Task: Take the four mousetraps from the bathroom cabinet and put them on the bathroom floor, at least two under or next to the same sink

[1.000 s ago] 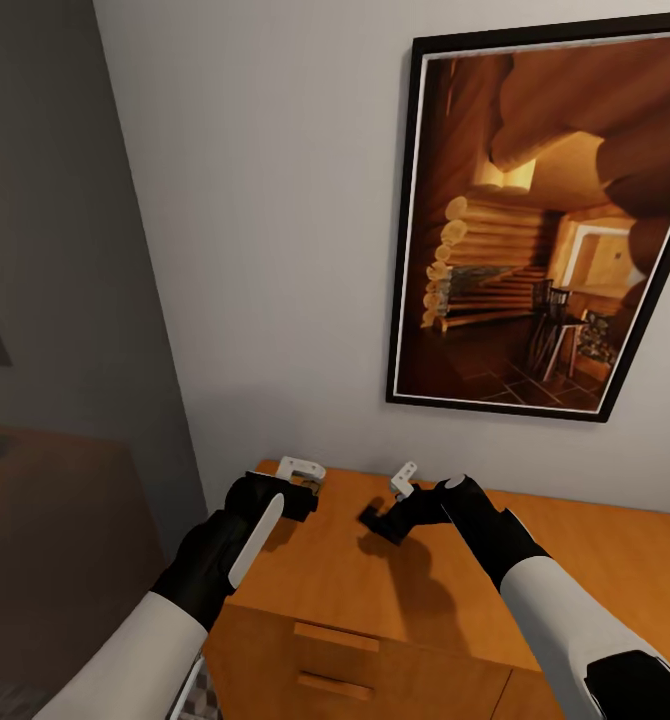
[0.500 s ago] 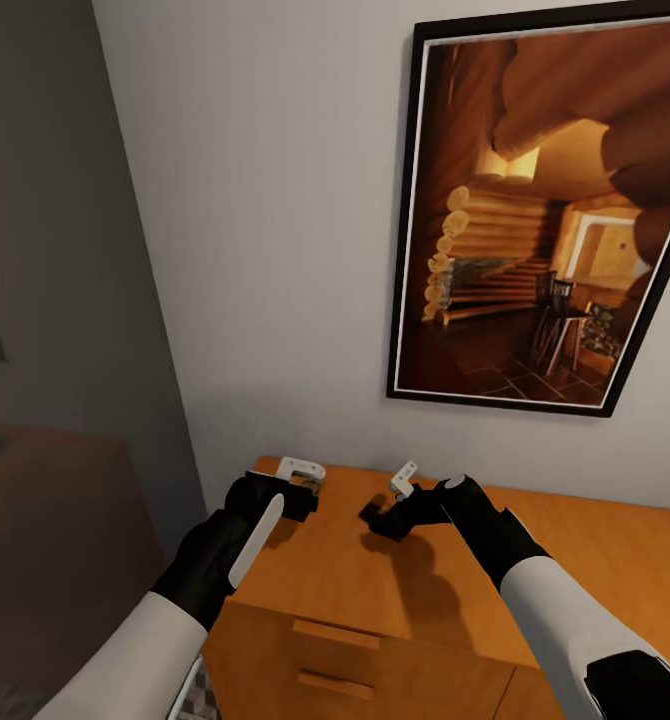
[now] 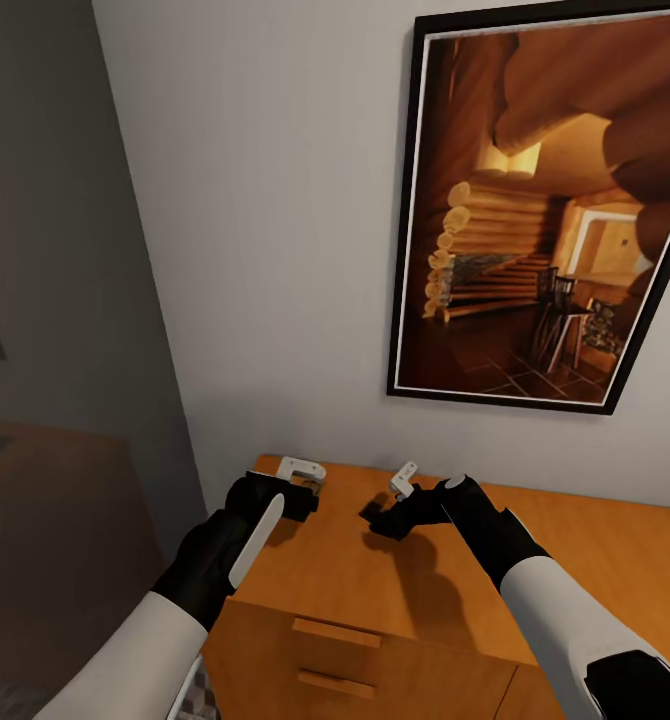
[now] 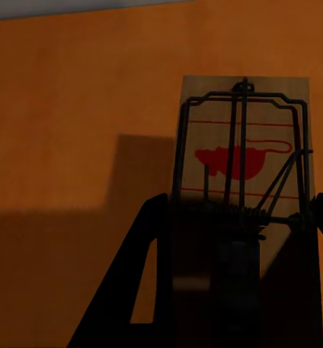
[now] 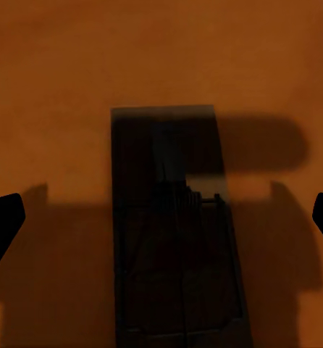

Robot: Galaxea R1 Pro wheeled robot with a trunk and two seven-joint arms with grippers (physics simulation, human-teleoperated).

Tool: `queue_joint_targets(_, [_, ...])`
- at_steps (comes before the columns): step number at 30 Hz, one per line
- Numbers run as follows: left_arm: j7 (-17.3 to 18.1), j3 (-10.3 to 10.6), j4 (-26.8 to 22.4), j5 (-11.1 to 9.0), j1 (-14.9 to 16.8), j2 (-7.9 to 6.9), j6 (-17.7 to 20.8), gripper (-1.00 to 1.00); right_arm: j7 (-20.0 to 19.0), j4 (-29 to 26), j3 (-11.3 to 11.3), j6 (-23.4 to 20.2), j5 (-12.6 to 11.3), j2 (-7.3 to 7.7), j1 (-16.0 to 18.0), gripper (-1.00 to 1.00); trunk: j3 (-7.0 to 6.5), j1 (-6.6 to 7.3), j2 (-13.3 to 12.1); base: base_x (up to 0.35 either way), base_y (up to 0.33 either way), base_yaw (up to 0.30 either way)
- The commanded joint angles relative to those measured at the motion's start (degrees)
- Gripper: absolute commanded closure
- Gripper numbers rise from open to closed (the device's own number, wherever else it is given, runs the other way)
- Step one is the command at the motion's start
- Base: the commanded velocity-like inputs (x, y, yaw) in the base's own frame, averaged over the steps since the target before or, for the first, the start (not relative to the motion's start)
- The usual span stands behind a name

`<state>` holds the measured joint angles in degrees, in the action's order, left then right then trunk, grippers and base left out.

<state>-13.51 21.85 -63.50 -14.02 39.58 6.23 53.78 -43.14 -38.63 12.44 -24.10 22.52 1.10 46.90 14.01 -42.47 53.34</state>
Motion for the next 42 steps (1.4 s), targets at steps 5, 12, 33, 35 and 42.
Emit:
queue_joint_targets(5, [-0.6,0.1,-0.1,-0.6,0.1,0.0,0.2,1.0,-0.3,-0.1,0.1,-0.2,0.4,0.04,0.0,-1.0,0.08,-0.01,0.1,0.0,0.0,0.0])
queue_joint_targets(12, [-0.6,0.1,-0.1,-0.6,0.0,0.01,0.3,1.0,-0.3,-0.1,0.1,-0.2,0.4,0.04,0.0,-1.0,0.26,-0.23,0.5,0.0,0.0,0.0])
queue_joint_targets(33, [-0.6,0.1,0.0,-0.6,0.0,0.01,0.3,1.0,-0.3,-0.1,0.1,-0.2,0.4,0.12,0.0,-1.0,2.24,-2.65,4.9,0.0,0.0,0.0])
queue_joint_targets(35, [-0.6,0.1,0.0,-0.6,0.0,0.01,0.3,1.0,-0.3,-0.1,0.1,-0.2,0.4,0.12,0.0,-1.0,2.42,-2.86,5.3,0.0,0.0,0.0])
queue_joint_targets(42, [-0.6,0.1,-0.1,-0.6,0.0,0.01,0.3,1.0,-0.3,-0.1,0.1,-0.2,0.4,0.13,0.0,-1.0,2.96,-3.52,6.5,0.0,0.0,0.0])
